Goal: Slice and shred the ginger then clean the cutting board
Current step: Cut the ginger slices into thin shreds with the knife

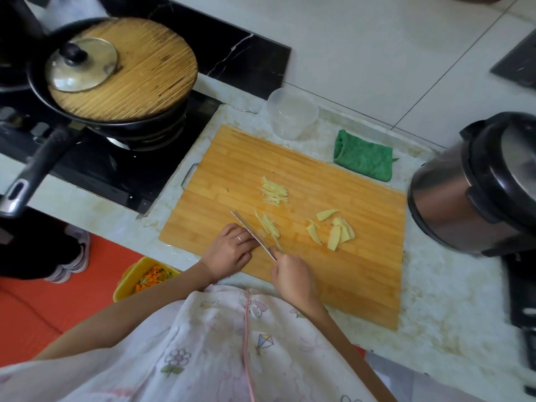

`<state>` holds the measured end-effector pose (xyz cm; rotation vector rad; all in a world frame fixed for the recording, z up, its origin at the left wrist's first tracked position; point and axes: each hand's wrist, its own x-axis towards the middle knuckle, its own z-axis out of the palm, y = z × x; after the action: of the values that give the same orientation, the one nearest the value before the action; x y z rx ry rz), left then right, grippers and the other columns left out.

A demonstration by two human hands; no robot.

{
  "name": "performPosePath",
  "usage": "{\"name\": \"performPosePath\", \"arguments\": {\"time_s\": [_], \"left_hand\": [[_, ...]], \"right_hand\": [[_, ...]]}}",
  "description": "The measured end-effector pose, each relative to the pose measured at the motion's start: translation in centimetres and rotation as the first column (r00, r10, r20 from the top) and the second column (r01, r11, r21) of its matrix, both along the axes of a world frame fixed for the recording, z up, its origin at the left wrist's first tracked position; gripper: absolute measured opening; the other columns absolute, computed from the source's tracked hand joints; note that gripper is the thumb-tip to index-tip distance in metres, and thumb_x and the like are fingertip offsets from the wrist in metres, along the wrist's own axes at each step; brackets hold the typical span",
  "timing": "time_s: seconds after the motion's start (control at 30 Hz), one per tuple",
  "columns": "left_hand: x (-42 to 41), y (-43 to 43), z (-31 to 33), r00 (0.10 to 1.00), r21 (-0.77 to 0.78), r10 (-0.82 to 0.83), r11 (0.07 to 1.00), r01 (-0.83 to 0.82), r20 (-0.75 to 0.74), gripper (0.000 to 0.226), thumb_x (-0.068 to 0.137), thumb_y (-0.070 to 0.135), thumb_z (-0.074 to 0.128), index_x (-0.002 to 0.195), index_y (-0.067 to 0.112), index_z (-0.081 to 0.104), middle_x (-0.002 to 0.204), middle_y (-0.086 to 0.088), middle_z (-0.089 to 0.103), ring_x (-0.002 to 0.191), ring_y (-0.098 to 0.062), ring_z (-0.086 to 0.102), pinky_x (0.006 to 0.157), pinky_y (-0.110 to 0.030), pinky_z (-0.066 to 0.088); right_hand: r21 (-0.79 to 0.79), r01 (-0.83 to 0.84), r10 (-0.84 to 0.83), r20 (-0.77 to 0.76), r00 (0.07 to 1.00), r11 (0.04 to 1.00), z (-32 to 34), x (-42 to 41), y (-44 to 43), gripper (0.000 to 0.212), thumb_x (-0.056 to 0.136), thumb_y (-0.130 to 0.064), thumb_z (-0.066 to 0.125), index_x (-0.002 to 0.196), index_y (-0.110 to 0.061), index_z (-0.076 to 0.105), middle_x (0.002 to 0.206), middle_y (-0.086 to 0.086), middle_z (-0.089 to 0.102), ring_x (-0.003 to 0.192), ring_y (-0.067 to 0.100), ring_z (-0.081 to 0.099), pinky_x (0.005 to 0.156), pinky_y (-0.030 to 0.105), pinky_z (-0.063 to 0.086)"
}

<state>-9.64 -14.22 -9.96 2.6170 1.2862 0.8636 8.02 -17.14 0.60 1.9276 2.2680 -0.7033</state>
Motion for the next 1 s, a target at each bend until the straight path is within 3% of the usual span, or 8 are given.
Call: {"name": "performPosePath", "arguments": {"time_s": [0.1, 0.27, 0.47, 0.6, 1.0], "left_hand": [[0.0, 0.1, 0.0, 1.000, 0.001, -0.001, 1.000, 0.001, 0.008, 0.024, 0.083, 0.014, 0.054, 0.098, 0.008, 0.073, 0.100, -0.007, 0.068, 0.097, -0.022, 0.053, 0.092, -0.038, 0.039], [0.2, 0.0, -0.1, 1.000, 0.023, 0.024, 0.999, -0.024, -0.003, 0.023, 0.083, 0.014, 0.054, 0.096, 0.009, 0.073, 0.099, -0.005, 0.069, 0.097, -0.022, 0.054, 0.089, -0.038, 0.039], [0.1, -0.1, -0.1, 0.999, 0.084, 0.045, 0.995, -0.044, -0.010, 0.019, 0.085, 0.016, 0.056, 0.091, 0.013, 0.073, 0.095, -0.002, 0.069, 0.089, -0.021, 0.053, 0.089, -0.039, 0.038], [0.1, -0.1, 0.0, 0.997, 0.106, 0.078, 0.991, -0.075, -0.024, 0.019, 0.085, 0.018, 0.056, 0.091, 0.017, 0.074, 0.097, 0.002, 0.069, 0.089, -0.020, 0.054, 0.091, -0.043, 0.033], [0.1, 0.0, -0.3, 0.998, 0.137, 0.065, 0.988, -0.064, -0.001, 0.018, 0.083, 0.016, 0.057, 0.097, 0.019, 0.068, 0.098, 0.000, 0.067, 0.092, -0.022, 0.054, 0.092, -0.046, 0.032]], "right_hand": [[-0.011, 0.018, -0.018, -0.007, 1.000, 1.000, -0.3, -0.5, 0.4, 0.047, 0.096, -0.010, 0.038, 0.140, -0.023, 0.044, 0.099, 0.011, 0.069, 0.089, 0.028, 0.065, 0.061, 0.031, 0.039], [0.014, -0.012, 0.012, 0.015, 1.000, 1.000, 0.0, -1.6, 1.4, 0.046, 0.095, -0.008, 0.038, 0.138, -0.024, 0.045, 0.099, 0.012, 0.068, 0.090, 0.031, 0.063, 0.059, 0.030, 0.032], [0.006, -0.033, 0.033, -0.019, 0.999, 0.999, 0.8, -0.3, 0.1, 0.048, 0.095, -0.009, 0.037, 0.140, -0.025, 0.045, 0.091, 0.010, 0.068, 0.067, 0.023, 0.051, 0.055, 0.027, 0.030], [0.006, -0.034, 0.034, -0.030, 0.999, 0.999, 0.4, -0.3, 0.1, 0.048, 0.096, -0.010, 0.037, 0.141, -0.025, 0.044, 0.091, 0.010, 0.069, 0.077, 0.025, 0.062, 0.055, 0.027, 0.031], [0.027, -0.021, 0.020, 0.026, 0.999, 0.999, -0.5, -1.8, 1.1, 0.045, 0.095, -0.009, 0.038, 0.137, -0.025, 0.044, 0.096, 0.009, 0.068, 0.088, 0.029, 0.064, 0.057, 0.030, 0.033]]}}
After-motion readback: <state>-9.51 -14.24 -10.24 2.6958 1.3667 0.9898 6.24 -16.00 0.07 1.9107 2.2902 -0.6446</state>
